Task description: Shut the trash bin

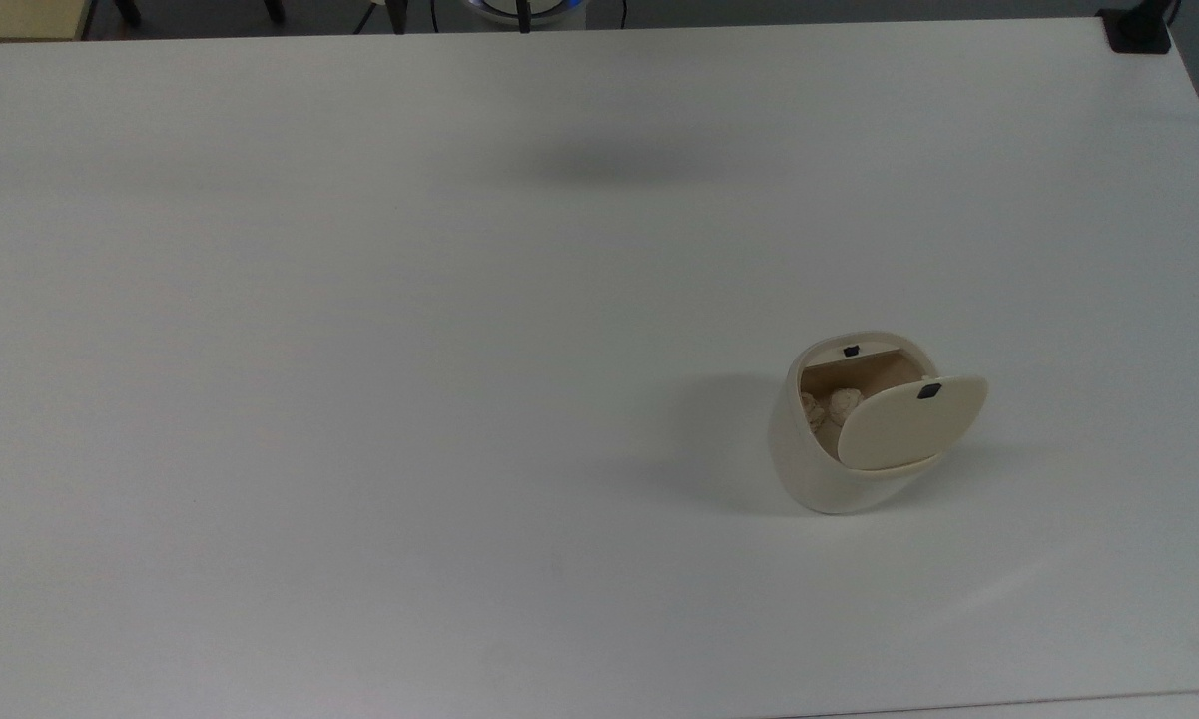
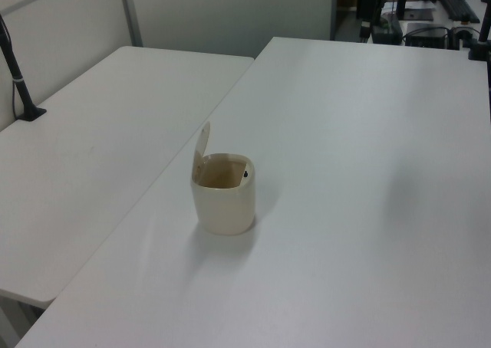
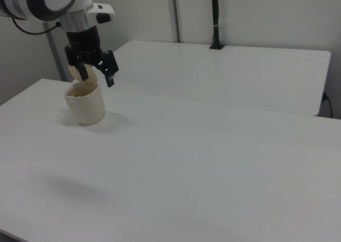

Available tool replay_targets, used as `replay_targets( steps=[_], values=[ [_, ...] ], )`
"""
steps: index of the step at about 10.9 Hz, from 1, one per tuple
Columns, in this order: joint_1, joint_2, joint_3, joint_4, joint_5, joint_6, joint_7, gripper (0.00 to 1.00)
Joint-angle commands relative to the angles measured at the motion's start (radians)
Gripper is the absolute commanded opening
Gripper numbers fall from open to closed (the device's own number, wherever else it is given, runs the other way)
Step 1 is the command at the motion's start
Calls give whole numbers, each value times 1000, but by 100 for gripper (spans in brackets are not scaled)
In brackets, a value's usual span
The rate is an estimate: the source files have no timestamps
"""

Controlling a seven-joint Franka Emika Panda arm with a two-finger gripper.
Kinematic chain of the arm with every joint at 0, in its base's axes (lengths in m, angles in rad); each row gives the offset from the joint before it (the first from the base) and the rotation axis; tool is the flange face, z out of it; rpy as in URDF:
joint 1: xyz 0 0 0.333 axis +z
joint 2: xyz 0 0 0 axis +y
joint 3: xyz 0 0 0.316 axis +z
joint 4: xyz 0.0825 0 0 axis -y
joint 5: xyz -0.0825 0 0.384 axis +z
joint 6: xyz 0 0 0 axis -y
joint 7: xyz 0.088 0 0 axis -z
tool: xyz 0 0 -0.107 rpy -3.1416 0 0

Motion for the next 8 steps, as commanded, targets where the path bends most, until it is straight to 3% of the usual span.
replay_targets(
  steps=[1, 8],
  values=[
    [7, -16, -1, -16, 16, -42, -28, 100],
    [7, -14, -1, -16, 16, -46, -29, 100]
  ],
)
